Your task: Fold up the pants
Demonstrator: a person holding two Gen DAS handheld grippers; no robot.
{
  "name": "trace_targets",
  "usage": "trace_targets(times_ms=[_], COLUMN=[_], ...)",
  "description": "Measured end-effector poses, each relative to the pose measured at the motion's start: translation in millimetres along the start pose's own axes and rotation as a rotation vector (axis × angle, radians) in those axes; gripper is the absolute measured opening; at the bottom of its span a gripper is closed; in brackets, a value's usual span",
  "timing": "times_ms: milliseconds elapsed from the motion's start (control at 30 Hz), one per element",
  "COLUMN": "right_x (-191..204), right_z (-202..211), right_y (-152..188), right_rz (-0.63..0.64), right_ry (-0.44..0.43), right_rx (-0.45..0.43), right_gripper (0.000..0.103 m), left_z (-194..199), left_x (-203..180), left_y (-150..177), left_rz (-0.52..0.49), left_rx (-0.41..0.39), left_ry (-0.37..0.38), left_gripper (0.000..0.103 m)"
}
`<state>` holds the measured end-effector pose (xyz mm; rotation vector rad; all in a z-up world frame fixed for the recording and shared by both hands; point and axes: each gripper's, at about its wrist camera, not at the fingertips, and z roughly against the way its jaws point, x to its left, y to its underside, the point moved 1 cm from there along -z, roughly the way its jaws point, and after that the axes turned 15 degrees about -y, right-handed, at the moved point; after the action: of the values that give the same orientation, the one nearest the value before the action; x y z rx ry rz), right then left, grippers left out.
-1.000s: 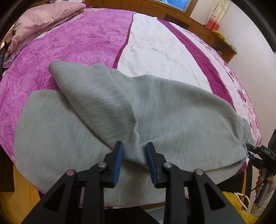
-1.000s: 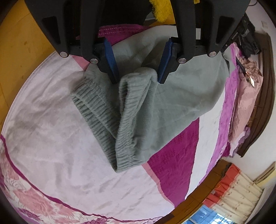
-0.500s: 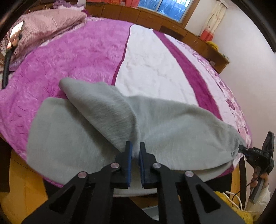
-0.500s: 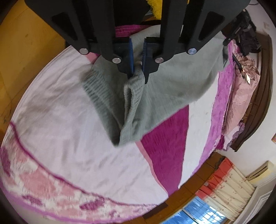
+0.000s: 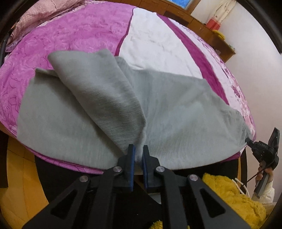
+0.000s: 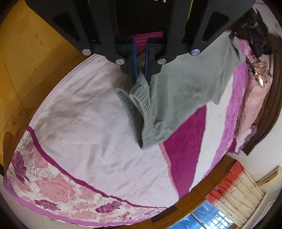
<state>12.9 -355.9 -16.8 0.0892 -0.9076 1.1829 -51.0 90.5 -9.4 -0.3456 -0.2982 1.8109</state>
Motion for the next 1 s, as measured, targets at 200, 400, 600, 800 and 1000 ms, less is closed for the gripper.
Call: trace_targets(times_ms=[200,400,600,800,1000], right_x=[-12,-12,23,63,90], right_z=[-19,-7,19,36,5], right_y=[7,1,-6,-10,-4], right_rz=[0.003,0.004,0.114,0.229,0.299], right_ry=[0.074,0.094,0.165,0.196,0.123], right_rx=[0.049,0.055,-0.005,-0.076,-0.01], right_gripper=[0.0,0.003,0.005,0.01,0.013], left_z=[-6,23,48,47,20], left_x=[-3,11,24,9,-13], left_y=[3,6,-4,-29,-54], left_rz=[-0.039,-0.037,0.027,0.029,-0.056], left_rx=[0.037,-0.028,-0.095,-0.137,-0.175], left_ry=[-0.042,-0.094,-0.105,-0.155,-0.289], left_gripper=[0.017,0.03,0.035,0.044,0.044])
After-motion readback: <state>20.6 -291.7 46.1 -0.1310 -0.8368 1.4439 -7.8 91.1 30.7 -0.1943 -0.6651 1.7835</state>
